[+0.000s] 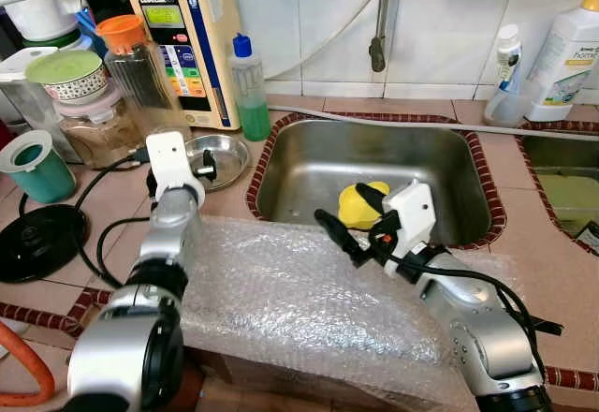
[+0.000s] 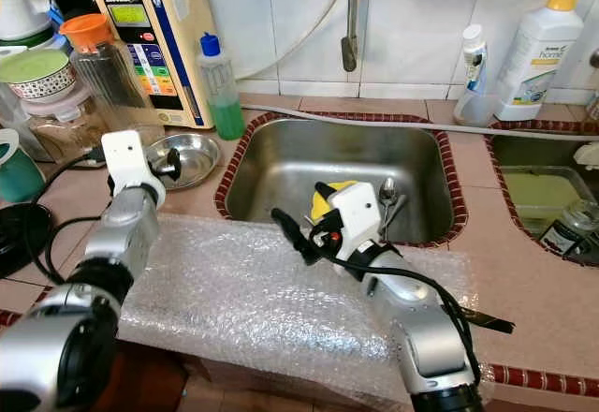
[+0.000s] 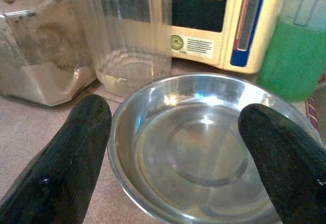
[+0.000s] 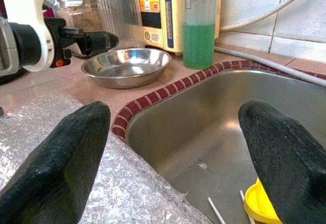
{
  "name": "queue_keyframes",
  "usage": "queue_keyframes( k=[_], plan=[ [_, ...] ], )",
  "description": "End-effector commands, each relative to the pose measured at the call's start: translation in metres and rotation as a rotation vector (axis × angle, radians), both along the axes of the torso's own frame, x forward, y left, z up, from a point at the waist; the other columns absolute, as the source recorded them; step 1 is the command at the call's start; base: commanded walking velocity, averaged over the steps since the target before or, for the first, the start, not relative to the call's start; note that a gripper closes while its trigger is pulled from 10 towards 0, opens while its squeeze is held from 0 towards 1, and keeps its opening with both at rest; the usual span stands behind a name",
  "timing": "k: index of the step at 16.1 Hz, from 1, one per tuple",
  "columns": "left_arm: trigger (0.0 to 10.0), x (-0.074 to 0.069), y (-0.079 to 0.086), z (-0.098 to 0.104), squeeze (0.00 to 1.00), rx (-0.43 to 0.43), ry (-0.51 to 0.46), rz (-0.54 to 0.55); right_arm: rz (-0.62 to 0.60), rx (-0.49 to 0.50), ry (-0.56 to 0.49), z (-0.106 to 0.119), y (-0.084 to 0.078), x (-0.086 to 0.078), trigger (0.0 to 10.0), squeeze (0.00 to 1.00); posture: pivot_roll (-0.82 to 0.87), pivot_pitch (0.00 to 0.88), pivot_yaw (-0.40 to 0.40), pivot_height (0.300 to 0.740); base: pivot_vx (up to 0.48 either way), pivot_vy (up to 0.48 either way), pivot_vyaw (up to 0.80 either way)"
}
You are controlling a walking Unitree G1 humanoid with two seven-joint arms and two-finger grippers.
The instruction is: Kitchen organization
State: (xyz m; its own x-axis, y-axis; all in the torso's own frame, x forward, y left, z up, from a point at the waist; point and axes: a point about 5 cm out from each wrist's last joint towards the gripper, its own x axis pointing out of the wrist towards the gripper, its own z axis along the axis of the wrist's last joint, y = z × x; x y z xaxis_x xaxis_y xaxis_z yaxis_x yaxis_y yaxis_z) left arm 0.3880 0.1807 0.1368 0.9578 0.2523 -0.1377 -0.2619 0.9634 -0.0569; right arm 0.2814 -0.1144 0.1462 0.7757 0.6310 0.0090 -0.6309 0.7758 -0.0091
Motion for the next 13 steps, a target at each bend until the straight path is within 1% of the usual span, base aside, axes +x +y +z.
queue_keyframes(
  k=[1, 2, 4, 6, 7, 10, 11, 13],
  plan=[
    [10.0, 0.001, 0.006, -0.001, 0.00, -0.002, 0.030, 0.032, 0.010, -0.002, -0.014, 0.006, 0.003, -0.002, 10.0, 0.67, -0.09, 0.000, 0.140, 0.740, 0.000, 0.000, 0.00],
    [10.0, 0.000, 0.007, -0.003, 0.00, -0.012, 0.052, 0.037, 0.013, -0.001, -0.013, 0.008, 0.003, -0.003, 10.0, 0.00, -0.10, 0.000, 0.147, 0.740, 0.000, 0.000, 0.00],
    [10.0, -0.001, 0.011, -0.007, 0.00, -0.046, 0.082, 0.065, 0.011, -0.003, -0.012, 0.009, 0.002, -0.004, 10.0, 0.00, -0.10, 0.000, 0.150, 0.740, 0.000, 0.000, 0.00],
    [10.0, -0.001, 0.011, -0.010, 0.00, -0.086, 0.111, 0.077, 0.007, -0.003, -0.005, 0.009, 0.001, -0.006, 10.0, 0.00, -0.10, 0.000, 0.150, 0.740, 0.000, 0.000, 0.00],
    [10.0, -0.002, 0.011, -0.014, 0.00, -0.115, 0.141, 0.088, 0.008, -0.004, 0.000, 0.009, 0.002, -0.007, 10.0, 0.00, -0.10, 0.000, 0.151, 0.740, 0.000, 0.000, 0.00],
    [10.0, -0.003, 0.007, -0.020, 0.00, -0.138, 0.173, 0.065, 0.011, -0.003, 0.003, 0.010, 0.004, -0.007, 10.0, 0.00, -0.10, 0.000, 0.153, 0.740, 0.000, 0.000, 0.00],
    [10.0, -0.006, 0.005, -0.028, 0.00, -0.194, 0.220, 0.068, 0.010, -0.002, 0.003, 0.010, 0.005, -0.007, 10.0, 0.00, -0.10, 0.000, 0.156, 0.740, 0.000, 0.000, 0.00],
    [10.0, -0.006, 0.004, -0.029, 0.00, -0.231, 0.229, 0.064, 0.006, -0.001, 0.001, 0.010, 0.004, -0.007, 10.0, 0.00, -0.10, 0.000, 0.159, 0.740, 0.000, 0.000, 0.00]
  ],
)
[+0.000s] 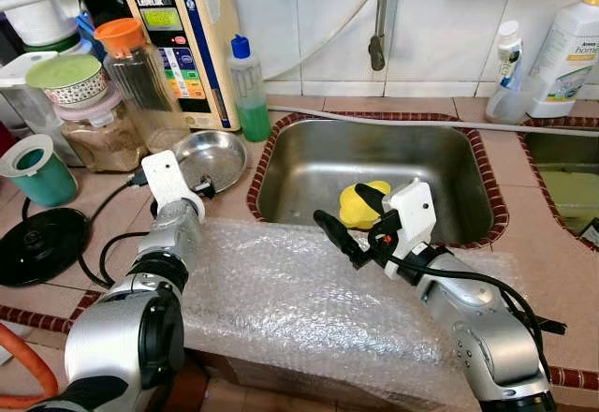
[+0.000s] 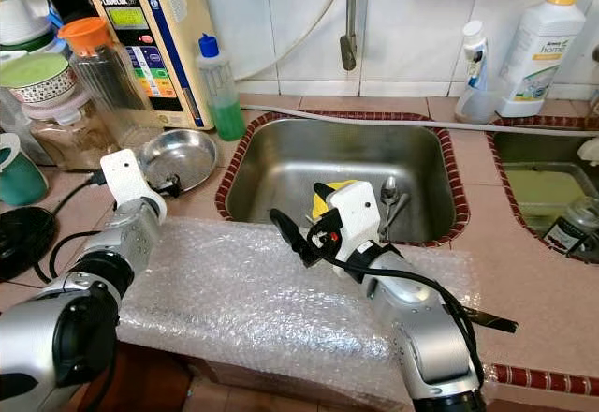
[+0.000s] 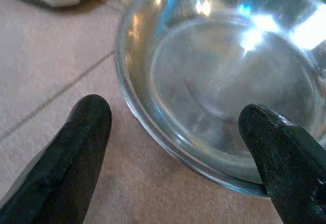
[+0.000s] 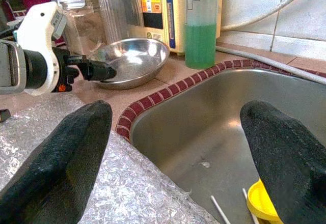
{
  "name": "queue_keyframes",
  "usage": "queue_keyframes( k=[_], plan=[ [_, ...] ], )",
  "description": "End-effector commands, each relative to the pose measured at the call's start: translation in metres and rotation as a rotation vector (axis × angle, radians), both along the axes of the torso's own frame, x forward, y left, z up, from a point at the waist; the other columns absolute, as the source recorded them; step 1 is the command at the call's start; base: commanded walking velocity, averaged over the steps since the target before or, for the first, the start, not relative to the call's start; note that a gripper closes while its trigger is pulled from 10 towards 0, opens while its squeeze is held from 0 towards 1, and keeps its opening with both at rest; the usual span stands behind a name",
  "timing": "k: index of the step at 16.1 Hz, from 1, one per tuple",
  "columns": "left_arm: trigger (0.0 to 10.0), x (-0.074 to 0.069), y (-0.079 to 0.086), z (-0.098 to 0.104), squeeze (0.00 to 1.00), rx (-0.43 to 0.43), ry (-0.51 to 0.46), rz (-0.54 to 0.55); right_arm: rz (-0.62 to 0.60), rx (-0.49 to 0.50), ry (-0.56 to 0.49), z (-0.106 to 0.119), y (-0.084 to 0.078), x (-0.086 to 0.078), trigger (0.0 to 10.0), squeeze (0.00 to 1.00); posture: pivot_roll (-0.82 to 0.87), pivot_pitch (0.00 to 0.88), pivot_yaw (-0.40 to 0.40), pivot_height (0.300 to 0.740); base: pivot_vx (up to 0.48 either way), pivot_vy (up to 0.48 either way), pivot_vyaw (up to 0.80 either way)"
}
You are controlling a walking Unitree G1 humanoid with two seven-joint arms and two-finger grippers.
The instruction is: Kitchen organization
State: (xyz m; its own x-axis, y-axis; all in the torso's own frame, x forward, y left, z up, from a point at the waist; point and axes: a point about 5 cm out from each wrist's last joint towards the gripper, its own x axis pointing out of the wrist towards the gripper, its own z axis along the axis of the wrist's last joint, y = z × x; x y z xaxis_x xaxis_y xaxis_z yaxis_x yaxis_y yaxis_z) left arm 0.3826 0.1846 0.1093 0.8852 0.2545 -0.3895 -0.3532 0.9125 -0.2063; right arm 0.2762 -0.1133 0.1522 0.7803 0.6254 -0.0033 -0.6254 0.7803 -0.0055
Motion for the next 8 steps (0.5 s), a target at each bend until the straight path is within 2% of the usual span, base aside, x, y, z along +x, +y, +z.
queue_keyframes(
  k=[1, 3, 7, 8],
  plan=[
    [10.0, 0.000, 0.001, 0.000, 0.00, -0.038, 0.015, 0.007, 0.007, 0.006, -0.012, 0.005, 0.002, -0.001, 10.0, 0.00, -0.10, 0.000, 0.160, 0.740, 0.000, 0.000, 0.00],
    [10.0, 0.001, 0.006, 0.001, 0.00, -0.046, 0.018, 0.026, 0.004, 0.005, -0.011, 0.004, 0.002, -0.001, 10.0, 0.00, -0.10, 0.000, 0.159, 0.740, 0.000, 0.000, 0.00],
    [10.0, -0.001, 0.017, 0.001, 0.00, -0.138, 0.039, 0.091, -0.007, 0.012, -0.015, 0.005, 0.002, 0.001, 10.0, 0.00, -0.10, 0.000, 0.157, 0.740, 0.000, 0.000, 0.00],
    [4.8, -0.003, 0.020, -0.002, 0.00, -0.178, 0.049, 0.110, -0.007, 0.018, -0.016, 0.005, 0.002, 0.002, 10.0, 0.00, -0.09, 0.000, 0.157, 0.740, 0.000, 0.000, 0.00]
  ],
)
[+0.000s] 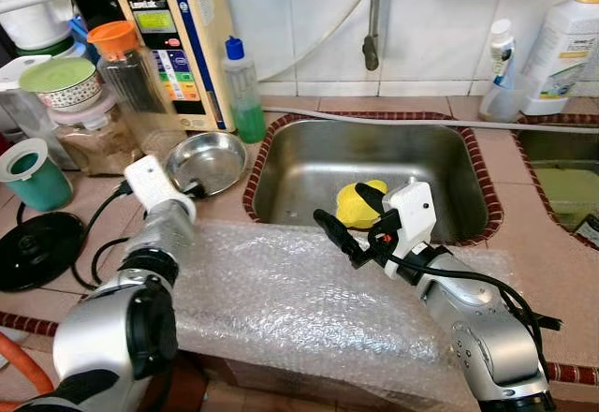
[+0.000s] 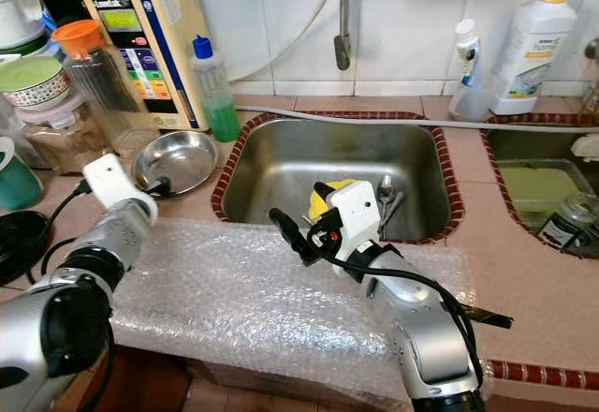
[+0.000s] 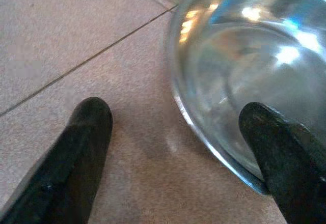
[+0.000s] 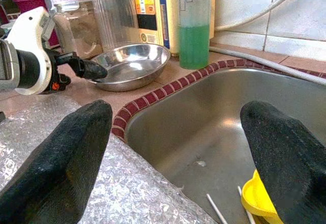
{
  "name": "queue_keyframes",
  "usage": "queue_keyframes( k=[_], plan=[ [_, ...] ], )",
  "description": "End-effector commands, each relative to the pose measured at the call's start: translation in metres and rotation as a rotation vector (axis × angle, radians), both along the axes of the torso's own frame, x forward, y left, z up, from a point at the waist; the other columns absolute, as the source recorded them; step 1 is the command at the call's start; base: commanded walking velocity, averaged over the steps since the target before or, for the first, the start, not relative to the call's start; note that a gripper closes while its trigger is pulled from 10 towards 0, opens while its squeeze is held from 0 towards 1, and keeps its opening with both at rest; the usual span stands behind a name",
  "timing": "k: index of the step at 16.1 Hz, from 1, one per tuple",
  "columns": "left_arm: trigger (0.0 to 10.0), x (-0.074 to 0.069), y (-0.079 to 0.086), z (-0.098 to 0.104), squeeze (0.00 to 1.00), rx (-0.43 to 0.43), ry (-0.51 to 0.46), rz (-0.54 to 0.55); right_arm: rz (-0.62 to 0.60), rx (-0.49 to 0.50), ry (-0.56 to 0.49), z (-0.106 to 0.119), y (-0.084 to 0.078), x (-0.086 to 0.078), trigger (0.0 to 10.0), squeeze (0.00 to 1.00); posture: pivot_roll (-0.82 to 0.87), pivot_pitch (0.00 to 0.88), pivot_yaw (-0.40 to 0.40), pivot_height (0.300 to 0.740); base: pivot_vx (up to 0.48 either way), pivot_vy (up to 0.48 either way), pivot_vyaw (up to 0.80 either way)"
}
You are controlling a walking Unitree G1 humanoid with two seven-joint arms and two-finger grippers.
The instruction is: Kitchen organization
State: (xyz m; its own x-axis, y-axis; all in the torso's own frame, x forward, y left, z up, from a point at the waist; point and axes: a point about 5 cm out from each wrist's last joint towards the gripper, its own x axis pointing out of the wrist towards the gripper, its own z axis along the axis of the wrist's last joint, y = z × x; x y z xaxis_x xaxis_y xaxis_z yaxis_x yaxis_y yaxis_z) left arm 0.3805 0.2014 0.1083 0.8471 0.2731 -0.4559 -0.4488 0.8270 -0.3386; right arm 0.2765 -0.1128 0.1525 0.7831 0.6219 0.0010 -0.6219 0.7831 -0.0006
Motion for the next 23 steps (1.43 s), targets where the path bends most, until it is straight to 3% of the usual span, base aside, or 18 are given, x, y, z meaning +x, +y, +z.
queue_keyframes(
  k=[1, 2, 9, 19, 23],
  plan=[
    [2.0, -0.002, 0.005, -0.003, 0.00, -0.035, 0.028, 0.016, -0.002, 0.015, -0.017, 0.006, 0.002, 0.003, 10.0, 0.00, -0.09, 0.000, 0.155, 0.740, 0.000, 0.000, 0.00],
    [0.0, -0.003, 0.006, -0.004, 0.00, -0.032, 0.030, 0.012, -0.001, 0.018, -0.019, 0.006, 0.003, 0.003, 10.0, 0.00, -0.09, 0.000, 0.155, 0.740, 0.000, 0.000, 0.00],
    [0.0, -0.006, 0.016, -0.006, 0.00, 0.002, 0.069, 0.024, -0.006, 0.023, -0.023, 0.008, 0.001, 0.006, 10.0, 0.00, -0.08, 0.000, 0.151, 0.740, 0.000, 0.000, 0.00],
    [0.0, -0.008, 0.050, 0.008, 0.00, 0.091, 0.067, 0.087, -0.003, 0.024, -0.032, 0.009, 0.001, 0.012, 10.0, 0.00, -0.05, 0.000, 0.144, 0.740, 0.000, 0.000, 0.00],
    [0.0, -0.013, 0.051, -0.001, 0.00, 0.083, 0.082, 0.072, 0.007, 0.022, -0.039, 0.011, 0.003, 0.014, 10.0, 0.00, -0.04, 0.000, 0.138, 0.740, 0.000, 0.000, 0.00]
  ],
)
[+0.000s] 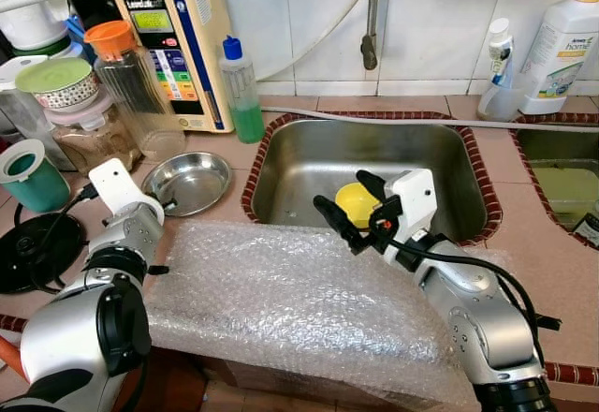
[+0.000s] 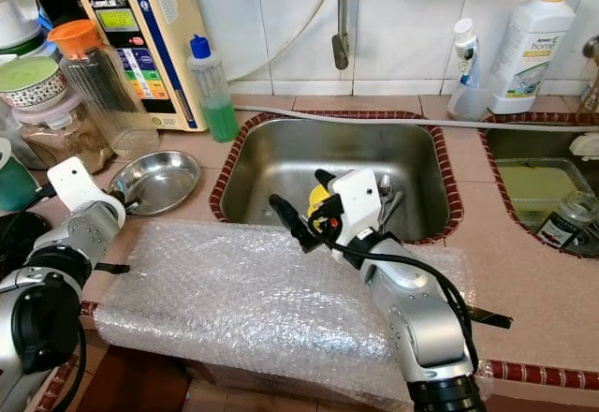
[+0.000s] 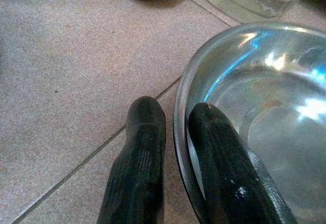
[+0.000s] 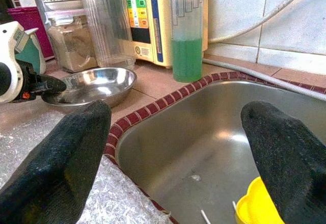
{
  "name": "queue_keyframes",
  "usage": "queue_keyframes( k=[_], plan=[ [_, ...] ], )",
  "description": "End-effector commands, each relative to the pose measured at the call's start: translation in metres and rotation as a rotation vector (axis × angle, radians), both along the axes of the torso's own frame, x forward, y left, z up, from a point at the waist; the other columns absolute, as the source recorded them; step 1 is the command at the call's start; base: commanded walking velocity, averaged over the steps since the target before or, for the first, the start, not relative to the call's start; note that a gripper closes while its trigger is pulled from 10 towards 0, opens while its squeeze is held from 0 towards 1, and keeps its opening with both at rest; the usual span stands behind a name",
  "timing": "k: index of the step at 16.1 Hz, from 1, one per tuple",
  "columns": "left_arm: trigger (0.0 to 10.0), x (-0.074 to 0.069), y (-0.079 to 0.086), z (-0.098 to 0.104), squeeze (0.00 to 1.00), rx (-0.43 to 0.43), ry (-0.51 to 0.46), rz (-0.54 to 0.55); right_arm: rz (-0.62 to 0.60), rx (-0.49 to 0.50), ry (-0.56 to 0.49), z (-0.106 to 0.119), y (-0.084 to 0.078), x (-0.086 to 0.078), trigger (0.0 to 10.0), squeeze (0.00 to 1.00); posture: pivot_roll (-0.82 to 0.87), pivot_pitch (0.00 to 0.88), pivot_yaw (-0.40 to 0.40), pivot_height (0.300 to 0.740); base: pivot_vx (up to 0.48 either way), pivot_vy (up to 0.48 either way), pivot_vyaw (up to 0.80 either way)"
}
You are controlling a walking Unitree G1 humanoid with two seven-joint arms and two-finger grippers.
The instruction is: Kitchen organization
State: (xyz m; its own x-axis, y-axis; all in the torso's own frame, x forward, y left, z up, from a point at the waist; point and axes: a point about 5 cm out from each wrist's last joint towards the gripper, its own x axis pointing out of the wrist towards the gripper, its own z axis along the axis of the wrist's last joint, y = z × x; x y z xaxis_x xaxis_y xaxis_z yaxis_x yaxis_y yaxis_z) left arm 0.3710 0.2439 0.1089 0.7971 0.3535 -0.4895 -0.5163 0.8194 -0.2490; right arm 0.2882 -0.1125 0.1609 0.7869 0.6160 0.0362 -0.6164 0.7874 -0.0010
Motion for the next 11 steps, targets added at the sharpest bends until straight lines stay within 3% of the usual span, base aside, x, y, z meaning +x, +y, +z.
queue_keyframes(
  k=[1, 8, 11],
  plan=[
    [0.0, -0.005, 0.008, -0.005, 0.00, 0.013, 0.022, 0.010, 0.013, 0.000, -0.015, 0.004, 0.002, 0.003, 10.0, 0.00, -0.04, 0.000, 0.138, 0.740, 0.000, 0.000, 0.00],
    [0.0, -0.011, 0.005, -0.017, 0.00, 0.005, 0.050, -0.012, 0.009, 0.003, -0.021, 0.005, 0.001, 0.005, 10.0, 0.00, -0.04, 0.000, 0.138, 0.740, 0.000, 0.000, 0.00],
    [0.0, -0.006, 0.006, -0.008, 0.00, -0.013, -0.037, -0.027, 0.011, 0.004, -0.019, 0.005, 0.001, 0.006, 10.0, 0.00, -0.04, 0.000, 0.132, 0.740, 0.000, 0.000, 0.00]
  ],
)
